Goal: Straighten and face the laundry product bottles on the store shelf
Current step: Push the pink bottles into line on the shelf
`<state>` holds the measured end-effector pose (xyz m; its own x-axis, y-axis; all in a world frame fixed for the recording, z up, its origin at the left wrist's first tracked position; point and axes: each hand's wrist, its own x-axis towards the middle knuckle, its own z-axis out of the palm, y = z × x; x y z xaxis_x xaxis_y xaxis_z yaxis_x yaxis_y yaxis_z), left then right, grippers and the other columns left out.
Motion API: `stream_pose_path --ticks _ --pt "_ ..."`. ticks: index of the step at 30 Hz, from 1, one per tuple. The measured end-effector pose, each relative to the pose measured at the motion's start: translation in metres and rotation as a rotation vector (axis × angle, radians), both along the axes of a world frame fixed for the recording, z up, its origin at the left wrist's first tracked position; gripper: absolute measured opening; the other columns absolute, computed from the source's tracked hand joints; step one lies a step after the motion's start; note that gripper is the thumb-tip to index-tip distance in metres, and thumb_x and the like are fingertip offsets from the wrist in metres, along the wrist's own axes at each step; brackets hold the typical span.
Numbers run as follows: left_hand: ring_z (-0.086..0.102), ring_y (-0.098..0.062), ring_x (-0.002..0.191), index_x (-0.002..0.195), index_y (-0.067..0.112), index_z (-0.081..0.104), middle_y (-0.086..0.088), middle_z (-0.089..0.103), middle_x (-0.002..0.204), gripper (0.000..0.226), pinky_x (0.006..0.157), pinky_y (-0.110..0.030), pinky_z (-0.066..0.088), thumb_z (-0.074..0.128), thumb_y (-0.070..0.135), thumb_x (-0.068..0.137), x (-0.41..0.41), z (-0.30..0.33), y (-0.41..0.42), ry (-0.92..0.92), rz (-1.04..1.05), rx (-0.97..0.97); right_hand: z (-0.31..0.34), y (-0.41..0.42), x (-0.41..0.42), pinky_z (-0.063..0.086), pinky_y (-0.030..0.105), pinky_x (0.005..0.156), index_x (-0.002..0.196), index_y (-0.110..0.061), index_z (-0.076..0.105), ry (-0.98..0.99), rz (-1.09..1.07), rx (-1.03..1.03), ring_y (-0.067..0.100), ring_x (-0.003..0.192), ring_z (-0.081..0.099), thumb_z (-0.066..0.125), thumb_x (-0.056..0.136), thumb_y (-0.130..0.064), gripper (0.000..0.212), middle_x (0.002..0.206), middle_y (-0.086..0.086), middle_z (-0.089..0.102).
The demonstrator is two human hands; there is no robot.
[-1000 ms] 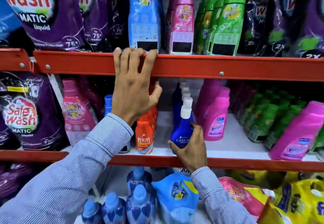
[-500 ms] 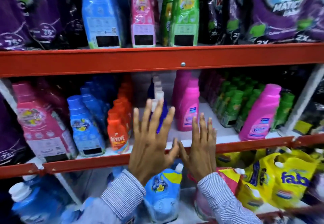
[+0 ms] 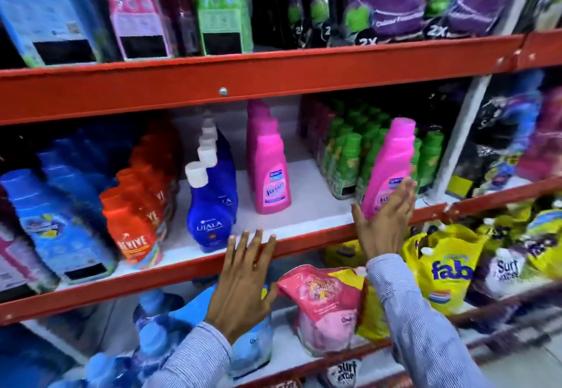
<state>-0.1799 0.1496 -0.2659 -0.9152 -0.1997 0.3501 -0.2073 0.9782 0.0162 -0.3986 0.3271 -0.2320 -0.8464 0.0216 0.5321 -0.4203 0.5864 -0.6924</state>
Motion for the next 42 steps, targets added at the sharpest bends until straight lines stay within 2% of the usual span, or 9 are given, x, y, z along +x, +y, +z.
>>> stream_pose_path --ticks 4,8,16,20,25,31,35,40,42 --pt "0.039 -0.039 0.148 0.157 0.017 0.029 -0.013 0.042 0.16 0.085 0.122 -0.052 0.016 0.053 0.045 0.08 0.004 -0.001 -0.001 -0.021 0.038 -0.005 0.002 0.006 -0.017 0.032 0.048 0.114 0.149 0.002 0.015 -0.018 0.002 -0.1 0.045 0.135 0.035 0.08 0.072 -0.029 0.105 0.147 0.031 0.033" --pt "0.043 -0.037 0.146 0.158 0.023 0.028 -0.008 0.045 0.158 0.091 0.123 -0.05 0.013 0.069 0.039 0.077 0.009 0.001 0.0 -0.043 0.06 -0.023 0.003 0.007 -0.017 0.03 0.046 0.111 0.148 -0.001 0.018 0.008 0.026 -0.157 0.043 0.131 0.035 0.081 0.072 -0.025 0.101 0.145 0.029 0.035" --pt "0.034 -0.027 0.153 0.158 0.034 0.019 0.001 0.037 0.164 0.083 0.128 -0.05 0.011 0.056 0.038 0.084 0.014 0.011 -0.002 -0.082 0.068 0.048 0.021 -0.035 0.028 0.027 0.044 0.114 0.146 0.0 0.021 0.107 0.191 -0.219 0.038 0.133 0.033 0.08 0.072 -0.026 0.098 0.143 0.026 0.035" --pt "0.046 -0.025 0.146 0.154 0.032 0.031 0.0 0.049 0.157 0.076 0.13 -0.042 0.015 0.053 0.038 0.081 0.02 0.012 -0.007 -0.047 0.073 0.06 0.027 -0.071 0.058 0.033 0.043 0.112 0.143 -0.002 0.024 0.111 0.356 -0.208 0.034 0.13 0.037 0.081 0.072 -0.034 0.097 0.14 0.021 0.037" --pt "0.055 -0.025 0.138 0.148 0.029 0.039 -0.005 0.059 0.147 0.071 0.121 -0.036 0.017 0.045 0.037 0.079 0.031 0.013 -0.015 -0.01 0.067 0.102 0.021 -0.105 0.08 0.033 0.04 0.108 0.139 -0.003 0.029 0.078 0.439 -0.146 0.031 0.124 0.037 0.081 0.068 -0.036 0.094 0.136 0.017 0.041" --pt "0.032 -0.023 0.154 0.156 0.031 0.031 -0.005 0.041 0.162 0.077 0.129 -0.029 0.001 0.052 0.026 0.082 0.036 0.011 -0.021 0.032 0.034 0.183 0.01 -0.116 0.084 0.034 0.041 0.104 0.136 0.0 0.032 0.026 0.407 -0.134 0.034 0.12 0.04 0.084 0.065 -0.03 0.093 0.13 0.02 0.044" --pt "0.019 -0.021 0.158 0.159 0.03 0.026 -0.003 0.029 0.168 0.077 0.127 -0.03 -0.004 0.054 0.025 0.087 0.037 0.014 -0.022 0.031 0.009 0.2 0.009 -0.117 0.082 0.036 0.045 0.105 0.136 0.002 0.032 0.014 0.371 -0.118 0.035 0.121 0.041 0.086 0.064 -0.031 0.096 0.131 0.022 0.044" --pt "0.018 -0.021 0.158 0.158 0.025 0.028 -0.003 0.027 0.168 0.073 0.125 -0.028 -0.005 0.044 0.034 0.088 0.04 0.015 -0.026 0.036 -0.033 0.212 0.009 -0.115 0.086 0.036 0.049 0.108 0.137 0.002 0.032 0.016 0.359 -0.1 0.039 0.125 0.04 0.086 0.065 -0.033 0.097 0.133 0.023 0.043" --pt "0.024 -0.02 0.157 0.155 0.022 0.037 -0.003 0.034 0.166 0.072 0.127 -0.031 0.003 0.037 0.041 0.086 0.046 0.018 -0.031 0.079 -0.043 0.242 0.009 -0.115 0.091 0.033 0.05 0.111 0.14 0.003 0.028 0.03 0.332 -0.099 0.04 0.129 0.036 0.085 0.067 -0.036 0.1 0.139 0.026 0.039"
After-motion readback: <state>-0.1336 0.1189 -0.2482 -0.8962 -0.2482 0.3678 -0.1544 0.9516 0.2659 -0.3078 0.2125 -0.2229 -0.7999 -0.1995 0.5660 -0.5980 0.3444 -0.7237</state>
